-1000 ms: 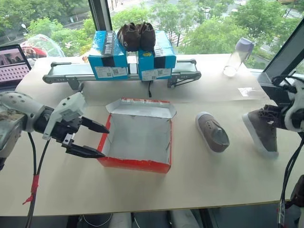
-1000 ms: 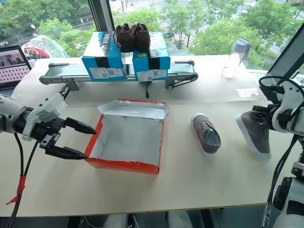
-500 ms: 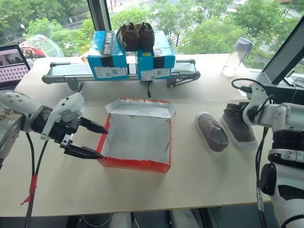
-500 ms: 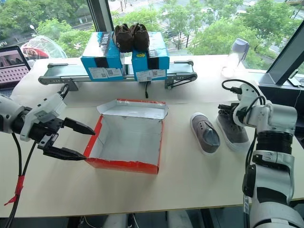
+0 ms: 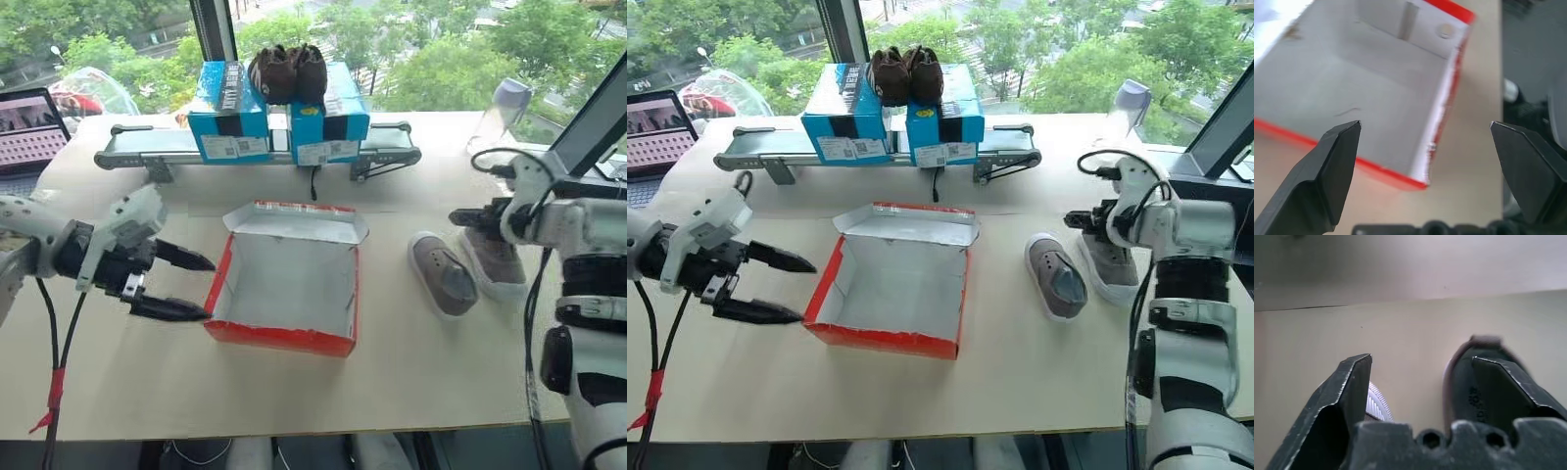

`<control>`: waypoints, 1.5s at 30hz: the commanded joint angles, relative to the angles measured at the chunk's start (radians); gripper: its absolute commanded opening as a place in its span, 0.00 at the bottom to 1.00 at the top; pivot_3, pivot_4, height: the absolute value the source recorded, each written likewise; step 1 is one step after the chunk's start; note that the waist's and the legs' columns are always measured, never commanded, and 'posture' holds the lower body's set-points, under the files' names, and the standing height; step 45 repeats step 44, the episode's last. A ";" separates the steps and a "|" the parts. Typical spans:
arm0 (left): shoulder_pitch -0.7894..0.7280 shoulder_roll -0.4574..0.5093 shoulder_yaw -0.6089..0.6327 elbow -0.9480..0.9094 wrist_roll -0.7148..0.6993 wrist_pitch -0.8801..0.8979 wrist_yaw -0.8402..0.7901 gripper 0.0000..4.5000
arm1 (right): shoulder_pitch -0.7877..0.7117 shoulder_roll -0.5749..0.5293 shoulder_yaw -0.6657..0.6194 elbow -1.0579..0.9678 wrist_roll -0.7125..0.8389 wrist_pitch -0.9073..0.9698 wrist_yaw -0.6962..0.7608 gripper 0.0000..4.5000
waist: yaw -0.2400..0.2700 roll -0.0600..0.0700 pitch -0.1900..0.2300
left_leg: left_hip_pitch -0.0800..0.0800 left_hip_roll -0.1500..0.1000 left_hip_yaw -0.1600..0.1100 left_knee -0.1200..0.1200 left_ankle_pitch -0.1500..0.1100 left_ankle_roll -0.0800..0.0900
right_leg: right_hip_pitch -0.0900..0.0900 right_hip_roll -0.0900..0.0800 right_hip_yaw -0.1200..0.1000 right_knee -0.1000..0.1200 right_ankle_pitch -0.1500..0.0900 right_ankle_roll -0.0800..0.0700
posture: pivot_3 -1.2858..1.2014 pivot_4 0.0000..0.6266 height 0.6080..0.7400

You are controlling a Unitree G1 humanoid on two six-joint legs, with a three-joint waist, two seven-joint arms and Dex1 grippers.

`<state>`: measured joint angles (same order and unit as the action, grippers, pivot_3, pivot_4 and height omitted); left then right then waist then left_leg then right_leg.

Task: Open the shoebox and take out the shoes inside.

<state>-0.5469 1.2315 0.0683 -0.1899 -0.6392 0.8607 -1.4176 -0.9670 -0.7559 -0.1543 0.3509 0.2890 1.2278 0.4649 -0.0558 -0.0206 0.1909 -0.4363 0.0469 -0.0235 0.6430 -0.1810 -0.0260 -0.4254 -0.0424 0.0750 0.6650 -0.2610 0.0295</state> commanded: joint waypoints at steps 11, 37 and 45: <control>0.267 -0.378 0.471 -0.082 -0.047 -0.151 0.428 1.00 | 0.136 0.116 -0.412 -0.544 0.261 0.118 0.039 1.00 | 0.006 -0.004 -0.002 | 0.005 0.001 0.000 0.001 0.000 0.000 | 0.006 0.000 0.000 0.000 0.000 0.000 | 0.52 0.24 1.00; 0.873 -1.113 0.252 -0.249 0.334 -0.694 1.080 1.00 | 1.333 0.613 -0.202 -0.991 -0.047 -0.971 -0.122 1.00 | 0.010 -0.014 -0.023 | 0.028 0.002 0.011 -0.002 0.000 -0.004 | 0.022 -0.001 0.012 -0.003 -0.006 -0.001 | 0.52 0.24 1.00; 0.949 -1.120 0.191 -0.271 0.356 -0.742 1.086 1.00 | 1.330 0.659 -0.123 -0.931 -0.091 -1.011 -0.198 1.00 | 0.011 -0.014 -0.023 | 0.028 0.002 0.015 -0.002 -0.005 -0.012 | 0.020 -0.001 0.016 -0.005 -0.006 -0.001 | 0.52 0.24 1.00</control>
